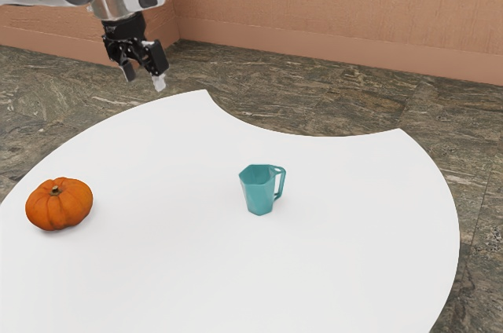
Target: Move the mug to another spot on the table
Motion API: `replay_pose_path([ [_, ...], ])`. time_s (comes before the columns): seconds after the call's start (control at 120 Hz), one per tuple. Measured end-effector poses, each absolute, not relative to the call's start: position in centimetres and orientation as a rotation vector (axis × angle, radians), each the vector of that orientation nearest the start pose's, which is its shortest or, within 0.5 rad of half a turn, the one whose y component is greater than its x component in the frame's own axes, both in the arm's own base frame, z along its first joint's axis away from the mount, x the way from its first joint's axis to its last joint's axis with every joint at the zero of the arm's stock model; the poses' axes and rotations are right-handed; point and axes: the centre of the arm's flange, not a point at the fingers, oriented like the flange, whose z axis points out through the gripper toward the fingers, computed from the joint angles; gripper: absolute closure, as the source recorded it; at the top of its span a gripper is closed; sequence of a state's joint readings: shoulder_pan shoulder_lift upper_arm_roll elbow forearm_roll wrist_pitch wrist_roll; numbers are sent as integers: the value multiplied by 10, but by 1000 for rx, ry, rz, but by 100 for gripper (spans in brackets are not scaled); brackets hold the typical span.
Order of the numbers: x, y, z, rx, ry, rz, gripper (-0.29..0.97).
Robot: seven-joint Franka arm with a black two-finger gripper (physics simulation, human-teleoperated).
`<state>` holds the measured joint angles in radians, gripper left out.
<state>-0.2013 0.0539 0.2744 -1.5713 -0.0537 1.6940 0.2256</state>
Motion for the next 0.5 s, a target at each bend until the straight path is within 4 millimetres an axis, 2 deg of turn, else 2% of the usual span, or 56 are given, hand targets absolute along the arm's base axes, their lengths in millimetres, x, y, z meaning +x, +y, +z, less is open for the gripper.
replay_pose_path([
  [0.125, 584, 45, 601, -3154, 234, -127, 2],
  [0.208, 594, 34, 588, -3150, 276, -108, 2],
  [0.258, 602, 10, 577, -3142, 345, -99, 2],
  [0.442, 632, -104, 521, -3083, 638, -62, 2],
  [0.5, 640, -126, 512, -3068, 693, -76, 2],
])
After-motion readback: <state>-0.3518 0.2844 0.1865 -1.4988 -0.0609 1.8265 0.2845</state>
